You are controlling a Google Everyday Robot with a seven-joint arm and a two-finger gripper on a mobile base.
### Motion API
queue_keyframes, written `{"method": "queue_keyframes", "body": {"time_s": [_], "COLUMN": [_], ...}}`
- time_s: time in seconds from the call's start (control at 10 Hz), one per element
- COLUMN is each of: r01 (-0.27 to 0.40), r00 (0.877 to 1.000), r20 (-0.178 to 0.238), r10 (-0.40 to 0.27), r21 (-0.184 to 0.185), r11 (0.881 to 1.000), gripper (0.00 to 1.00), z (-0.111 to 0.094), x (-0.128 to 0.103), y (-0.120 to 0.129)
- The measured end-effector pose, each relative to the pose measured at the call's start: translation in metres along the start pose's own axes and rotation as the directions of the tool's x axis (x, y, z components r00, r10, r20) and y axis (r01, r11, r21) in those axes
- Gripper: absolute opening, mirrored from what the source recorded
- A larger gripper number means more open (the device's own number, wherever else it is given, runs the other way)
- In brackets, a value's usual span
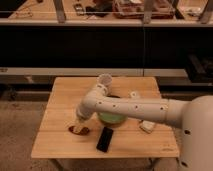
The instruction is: Place the pepper on the white sponge
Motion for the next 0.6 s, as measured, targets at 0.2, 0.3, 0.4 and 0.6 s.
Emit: {"method": "queue_keyframes", "body": {"time_s": [0.2, 0.3, 0.4, 0.6], "r01": [-0.008, -0.011, -0.015, -0.016], "r00": [1.0, 1.0, 0.999, 0.999], "r20": [0.022, 0.027, 0.036, 0.051], "r10": [0.008, 0.011, 0.015, 0.015], "r21": [0.012, 0.015, 0.02, 0.03], "r11": [1.0, 1.0, 1.0, 0.999], "gripper": [0.8, 0.8, 0.8, 0.8], "z": [0.005, 0.006, 0.009, 0.012], "x": [-0.007, -0.008, -0.01, -0.01], "y": [-0.007, -0.009, -0.012, -0.015]}}
